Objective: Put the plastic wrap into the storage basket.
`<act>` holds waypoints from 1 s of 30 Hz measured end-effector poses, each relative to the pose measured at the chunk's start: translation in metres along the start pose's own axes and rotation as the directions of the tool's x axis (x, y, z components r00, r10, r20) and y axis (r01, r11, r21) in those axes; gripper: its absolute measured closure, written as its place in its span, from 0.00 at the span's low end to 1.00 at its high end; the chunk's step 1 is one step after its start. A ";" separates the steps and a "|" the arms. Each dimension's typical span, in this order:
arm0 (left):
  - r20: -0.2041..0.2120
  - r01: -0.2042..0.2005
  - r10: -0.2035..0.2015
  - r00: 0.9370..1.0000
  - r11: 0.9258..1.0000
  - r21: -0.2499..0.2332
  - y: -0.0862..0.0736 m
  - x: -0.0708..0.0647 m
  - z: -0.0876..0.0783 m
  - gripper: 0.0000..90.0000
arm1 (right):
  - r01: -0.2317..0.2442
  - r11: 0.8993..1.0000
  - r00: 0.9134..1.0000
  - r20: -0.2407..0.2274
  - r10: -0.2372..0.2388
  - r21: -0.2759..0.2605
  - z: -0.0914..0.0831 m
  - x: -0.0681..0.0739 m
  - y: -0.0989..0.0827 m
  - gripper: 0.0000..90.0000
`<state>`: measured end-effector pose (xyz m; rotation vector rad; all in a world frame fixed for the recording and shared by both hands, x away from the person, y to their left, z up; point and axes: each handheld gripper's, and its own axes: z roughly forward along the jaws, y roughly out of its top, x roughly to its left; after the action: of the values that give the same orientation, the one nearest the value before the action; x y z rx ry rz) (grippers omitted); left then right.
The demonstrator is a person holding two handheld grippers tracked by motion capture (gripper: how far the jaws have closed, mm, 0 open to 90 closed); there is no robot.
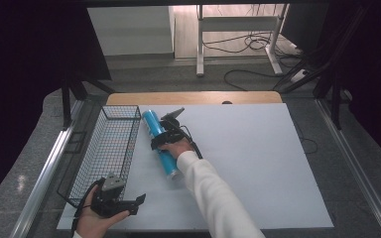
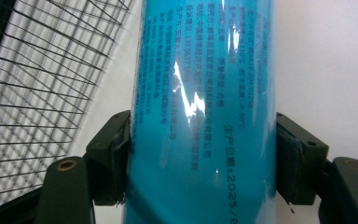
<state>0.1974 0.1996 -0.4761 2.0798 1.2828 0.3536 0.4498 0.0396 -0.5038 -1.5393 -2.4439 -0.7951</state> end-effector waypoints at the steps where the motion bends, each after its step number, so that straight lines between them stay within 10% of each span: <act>1: -0.001 0.000 0.000 1.000 1.000 -0.001 0.000 0.000 0.000 0.18 | -0.004 1.000 1.000 -0.012 0.004 0.000 -0.002 -0.002 0.000 0.35; 14: -0.002 0.003 -0.003 1.000 1.000 -0.013 0.001 -0.001 -0.001 0.18 | -0.084 0.995 0.991 -0.109 0.079 -0.049 -0.038 -0.042 -0.014 0.35; 30: 0.002 0.004 -0.004 1.000 1.000 -0.013 0.005 -0.004 0.001 0.18 | -0.172 0.970 0.949 -0.292 0.117 -0.171 -0.099 -0.075 -0.051 0.35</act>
<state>0.1995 0.1941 -0.4735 2.0659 1.2800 0.3567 0.4248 -0.0874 -0.4669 -1.5264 -2.0770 -1.1642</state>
